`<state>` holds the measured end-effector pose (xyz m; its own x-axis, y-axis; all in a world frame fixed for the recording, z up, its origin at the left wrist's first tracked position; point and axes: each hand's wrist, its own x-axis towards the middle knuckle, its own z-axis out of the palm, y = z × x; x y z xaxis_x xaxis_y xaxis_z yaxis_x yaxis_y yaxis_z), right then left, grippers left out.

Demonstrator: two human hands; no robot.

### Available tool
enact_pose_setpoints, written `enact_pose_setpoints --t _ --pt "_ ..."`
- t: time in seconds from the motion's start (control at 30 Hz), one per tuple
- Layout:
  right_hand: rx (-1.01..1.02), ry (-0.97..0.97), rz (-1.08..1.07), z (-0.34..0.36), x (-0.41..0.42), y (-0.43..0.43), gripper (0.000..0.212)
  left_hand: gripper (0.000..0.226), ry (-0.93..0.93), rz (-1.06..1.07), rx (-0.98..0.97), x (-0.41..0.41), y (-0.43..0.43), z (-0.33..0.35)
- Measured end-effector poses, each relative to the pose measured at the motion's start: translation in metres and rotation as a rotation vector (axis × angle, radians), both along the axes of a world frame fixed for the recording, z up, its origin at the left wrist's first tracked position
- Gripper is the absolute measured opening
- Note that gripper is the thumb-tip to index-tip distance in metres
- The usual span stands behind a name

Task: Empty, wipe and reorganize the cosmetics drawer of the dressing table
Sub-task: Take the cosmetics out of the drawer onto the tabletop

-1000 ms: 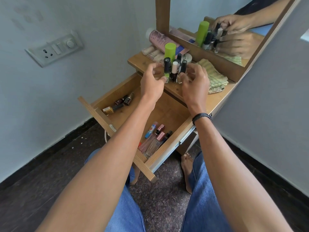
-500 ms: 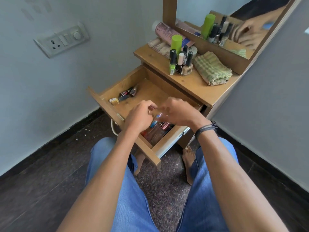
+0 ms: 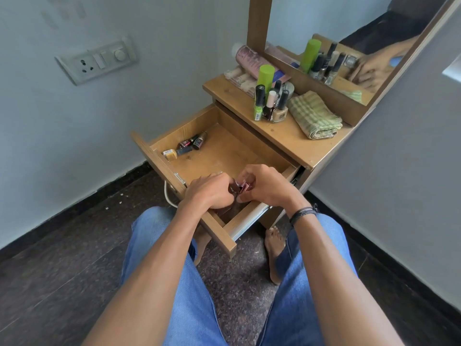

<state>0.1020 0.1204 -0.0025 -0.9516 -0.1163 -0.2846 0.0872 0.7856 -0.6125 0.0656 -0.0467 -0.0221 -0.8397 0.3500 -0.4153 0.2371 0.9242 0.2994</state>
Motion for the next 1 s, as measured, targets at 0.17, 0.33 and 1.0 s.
enact_pose_setpoints --t 0.17,0.33,1.0 --pt "-0.229 0.113 -0.148 0.009 0.001 0.016 0.028 0.049 -0.076 -0.034 -0.031 -0.002 0.004 -0.002" --pt "0.036 0.123 -0.113 0.005 -0.001 0.008 0.023 0.047 -0.045 -0.046 -0.084 0.007 0.006 0.000" --pt "0.397 -0.048 0.025 -0.005 -0.013 0.011 0.020 0.066 -0.061 -0.043 -0.079 0.011 0.007 0.004"
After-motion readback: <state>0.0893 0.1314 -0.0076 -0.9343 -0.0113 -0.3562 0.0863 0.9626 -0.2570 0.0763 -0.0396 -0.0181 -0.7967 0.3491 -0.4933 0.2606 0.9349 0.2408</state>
